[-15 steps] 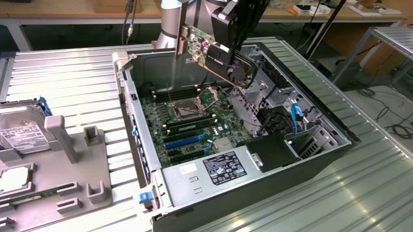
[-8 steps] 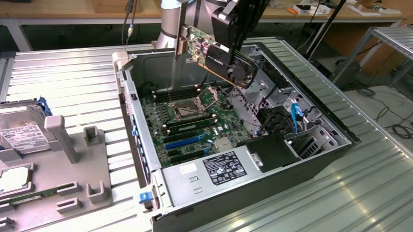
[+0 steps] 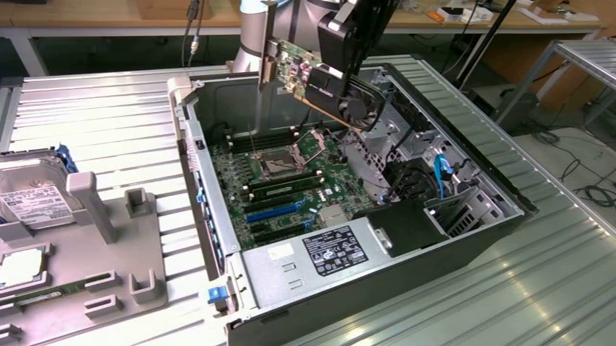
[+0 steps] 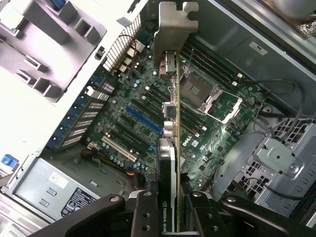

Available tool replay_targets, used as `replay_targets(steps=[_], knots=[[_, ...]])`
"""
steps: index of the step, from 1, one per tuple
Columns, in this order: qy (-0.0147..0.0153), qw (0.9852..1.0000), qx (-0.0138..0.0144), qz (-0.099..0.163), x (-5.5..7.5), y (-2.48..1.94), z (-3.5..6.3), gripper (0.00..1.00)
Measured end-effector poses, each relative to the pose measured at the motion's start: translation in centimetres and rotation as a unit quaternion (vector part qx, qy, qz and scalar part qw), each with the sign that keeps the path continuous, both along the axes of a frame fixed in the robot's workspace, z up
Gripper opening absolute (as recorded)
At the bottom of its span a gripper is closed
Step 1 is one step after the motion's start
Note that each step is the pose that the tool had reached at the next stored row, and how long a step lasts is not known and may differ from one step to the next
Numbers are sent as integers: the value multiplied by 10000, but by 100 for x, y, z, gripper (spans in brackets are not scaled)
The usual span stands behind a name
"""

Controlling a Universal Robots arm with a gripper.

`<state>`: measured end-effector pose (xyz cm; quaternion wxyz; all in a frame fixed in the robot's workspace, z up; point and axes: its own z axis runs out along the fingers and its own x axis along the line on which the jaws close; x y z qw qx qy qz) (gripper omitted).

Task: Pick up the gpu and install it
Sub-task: 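Insert the gpu into the slot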

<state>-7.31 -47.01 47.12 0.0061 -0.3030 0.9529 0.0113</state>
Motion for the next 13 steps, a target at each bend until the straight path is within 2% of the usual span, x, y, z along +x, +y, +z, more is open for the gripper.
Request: replay_targets(steps=[6,13], knots=[[0,10000,3,50,-2,0,0,27],[0,9994,3,355,-3,0,1,27]])
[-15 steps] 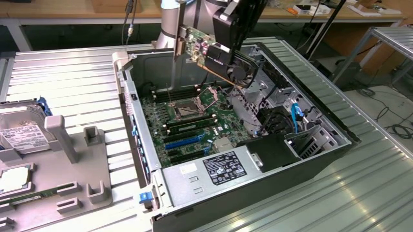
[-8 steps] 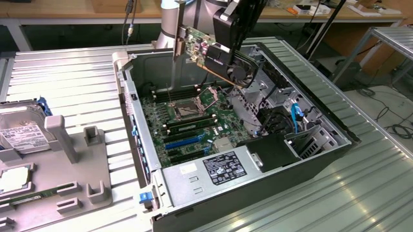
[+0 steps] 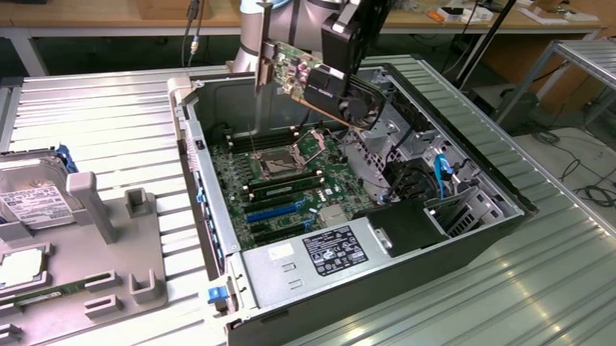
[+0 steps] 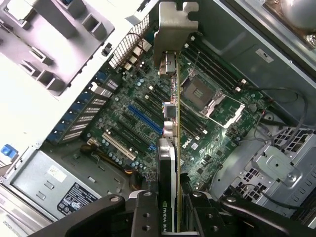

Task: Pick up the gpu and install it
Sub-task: 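Insert the gpu into the slot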

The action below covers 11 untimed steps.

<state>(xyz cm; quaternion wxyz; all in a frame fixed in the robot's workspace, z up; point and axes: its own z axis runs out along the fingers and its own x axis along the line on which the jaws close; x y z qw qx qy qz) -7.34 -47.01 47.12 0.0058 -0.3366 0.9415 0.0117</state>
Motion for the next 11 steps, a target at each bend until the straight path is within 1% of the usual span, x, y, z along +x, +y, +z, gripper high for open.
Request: replay_targets(steps=[2,4,6,8,9,11], knots=[[0,9999,0,125,0,0,0,27],[0,9991,0,413,-1,0,0,27],[0,9977,0,675,-1,0,0,27],[0,9963,1,861,-1,0,-1,27],[0,9955,0,947,-1,0,0,27],[0,9946,0,1042,-1,0,0,27]])
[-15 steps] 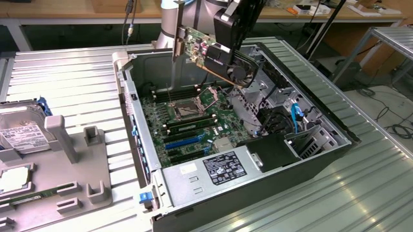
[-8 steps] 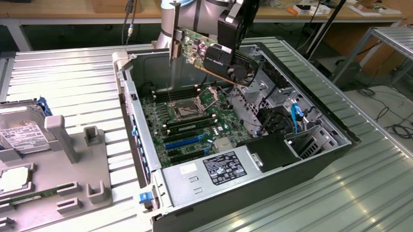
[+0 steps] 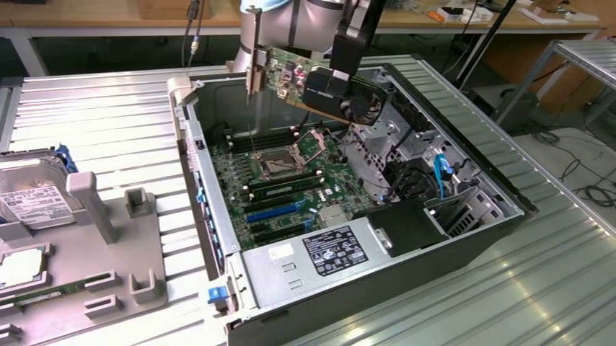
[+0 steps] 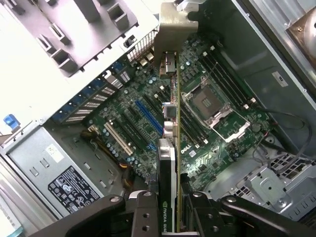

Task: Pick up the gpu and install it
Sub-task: 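Insert the gpu into the slot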

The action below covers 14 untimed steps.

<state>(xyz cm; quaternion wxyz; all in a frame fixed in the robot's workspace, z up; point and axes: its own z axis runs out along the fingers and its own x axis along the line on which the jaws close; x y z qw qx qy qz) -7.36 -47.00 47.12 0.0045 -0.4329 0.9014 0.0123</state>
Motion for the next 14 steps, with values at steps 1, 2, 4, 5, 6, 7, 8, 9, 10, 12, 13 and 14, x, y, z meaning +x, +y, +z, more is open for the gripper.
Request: replay_targets(steps=[1,2,4,5,6,7,8,9,10,12,13,14], knots=[[0,10000,0,70,-1,0,0,27],[0,9999,0,122,-2,0,0,27],[0,9996,1,289,-4,0,-1,27],[0,9994,1,358,-4,0,-1,27],[0,9991,1,421,-4,0,-1,27],[0,9989,1,478,-5,0,-1,27],[0,9985,1,546,-5,0,-1,27],[0,9981,1,620,-5,0,-1,27],[0,9973,0,729,-4,0,0,27],[0,9964,1,850,-5,0,0,27],[0,9957,1,923,-4,0,-1,27],[0,9951,1,989,-4,0,-1,27]])
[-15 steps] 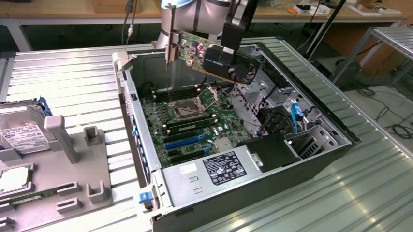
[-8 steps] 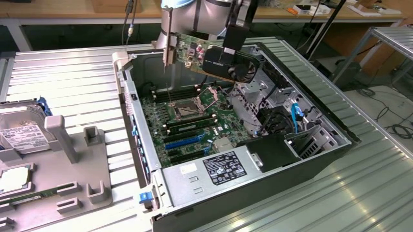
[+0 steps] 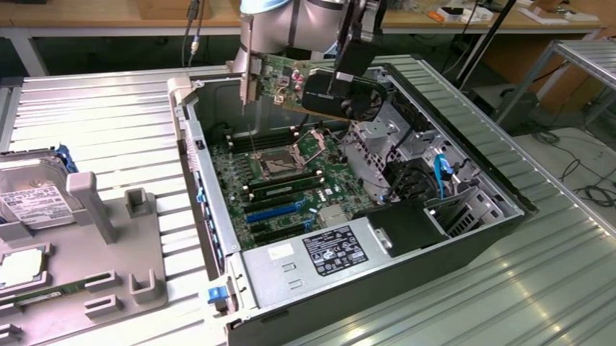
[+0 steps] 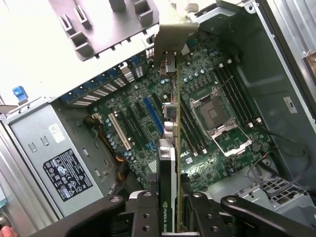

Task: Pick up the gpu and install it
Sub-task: 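Insert the gpu into the slot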

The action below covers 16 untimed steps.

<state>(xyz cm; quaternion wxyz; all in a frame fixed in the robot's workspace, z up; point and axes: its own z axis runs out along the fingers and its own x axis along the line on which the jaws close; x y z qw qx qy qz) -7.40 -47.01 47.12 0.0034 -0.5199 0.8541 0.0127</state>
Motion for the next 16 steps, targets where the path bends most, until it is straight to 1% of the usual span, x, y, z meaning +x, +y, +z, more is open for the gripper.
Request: replay_targets(steps=[2,5,7,9,11,12,16], knots=[[0,9998,0,193,0,0,0,27],[0,9994,0,355,0,0,0,27],[0,9990,0,456,0,0,0,27],[0,9982,0,604,0,0,0,27],[0,9967,0,816,0,0,0,27],[0,9956,0,934,0,0,1,27],[0,9922,0,1243,0,0,0,27]])
